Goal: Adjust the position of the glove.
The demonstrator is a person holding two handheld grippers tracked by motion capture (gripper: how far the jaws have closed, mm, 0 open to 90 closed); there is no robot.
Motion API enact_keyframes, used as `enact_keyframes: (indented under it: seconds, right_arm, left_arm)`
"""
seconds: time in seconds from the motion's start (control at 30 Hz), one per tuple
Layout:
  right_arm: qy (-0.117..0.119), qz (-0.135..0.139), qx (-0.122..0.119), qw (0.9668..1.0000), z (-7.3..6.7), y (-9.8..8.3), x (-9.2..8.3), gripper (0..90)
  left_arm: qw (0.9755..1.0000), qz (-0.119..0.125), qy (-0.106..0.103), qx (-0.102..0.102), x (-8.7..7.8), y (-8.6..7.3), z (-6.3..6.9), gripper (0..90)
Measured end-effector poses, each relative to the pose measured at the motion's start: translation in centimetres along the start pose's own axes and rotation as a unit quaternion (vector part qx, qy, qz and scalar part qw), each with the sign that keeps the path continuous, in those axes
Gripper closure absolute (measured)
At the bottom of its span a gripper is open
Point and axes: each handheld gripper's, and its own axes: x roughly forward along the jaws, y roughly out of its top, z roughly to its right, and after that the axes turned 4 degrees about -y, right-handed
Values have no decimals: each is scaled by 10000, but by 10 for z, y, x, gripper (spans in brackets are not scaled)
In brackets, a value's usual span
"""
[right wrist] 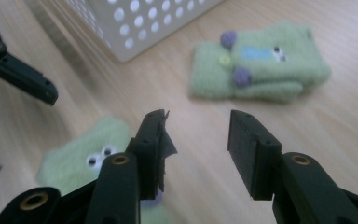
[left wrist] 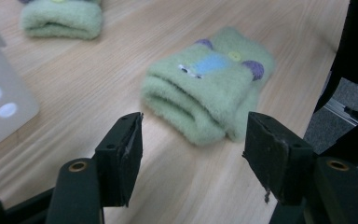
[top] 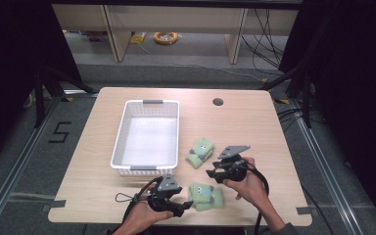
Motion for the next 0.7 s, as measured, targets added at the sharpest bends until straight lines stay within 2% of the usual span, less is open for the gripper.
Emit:
enact_keyframes:
  seconds: [0.03,0.1,0.13,0.2,0.23,0.27,0.3,0.33,0.37,0.4,0.43,0.47,0.5,0.53,0.57,0.6,0.63,0.67,0.7]
  right_arm:
    - [-4,-46,-76,10000,0,5,3,578]
    - [45,-92,37,9999,-2,13,12,581]
    - [29,-68,-23,10000,1,17,19,583]
    - [41,-233,-59,9997,2,23,27,585]
    - [-61,-358,23,9993,0,30,39,588]
    - [-61,-358,23,9993,0,30,39,588]
    - [34,-331,-171,9993,0,35,48,588]
    - [34,-331,-171,9993,0,35,48,588]
    - [63,-423,-190,9989,0,38,53,589]
    - [1,-430,-256,9987,0,41,58,590]
    - [-2,-488,-246,9985,0,43,63,592]
    - [-82,-551,-182,9983,-1,45,69,598]
    - [-45,-573,-272,9980,-1,46,70,603]
    - [-78,-536,-400,9977,0,48,73,610]
    - [-42,-544,-360,9979,0,49,76,610]
    - [-120,-522,-344,9980,0,50,77,611]
    - [-180,-504,-376,9979,1,50,80,611]
    - [-272,-642,-474,9964,3,50,83,612]
    - [-310,-682,-510,9959,4,50,85,610]
  left_arm:
    - [10000,-22,-2,18,-2,-1,-1,363]
    - [9999,-132,47,24,-6,-4,-4,356]
    - [10000,29,22,-59,-5,-5,-3,352]
    - [9999,5,60,-130,-9,-8,-6,351]
    - [9998,29,98,-174,-10,-9,-7,351]
    - [9999,35,91,-139,-11,-10,-9,351]
    - [9999,-40,135,-64,-13,-10,-11,349]
    - [9997,82,92,-210,-13,-11,-10,349]
    - [9997,-46,166,-150,-15,-11,-12,349]
    - [9995,65,126,-273,-14,-12,-11,349]
    - [9996,92,131,-236,-15,-13,-11,349]
    - [9995,71,123,-280,-16,-14,-11,349]
    - [9997,53,166,-171,-17,-14,-13,349]
    - [9994,142,117,-282,-17,-15,-12,349]
    - [9996,34,150,-232,-19,-16,-14,349]
    - [9993,128,151,-307,-19,-17,-13,349]
    - [9995,43,154,-284,-20,-17,-14,349]
    - [9991,150,168,-364,-19,-17,-14,349]
    - [9993,131,172,-301,-20,-17,-15,349]
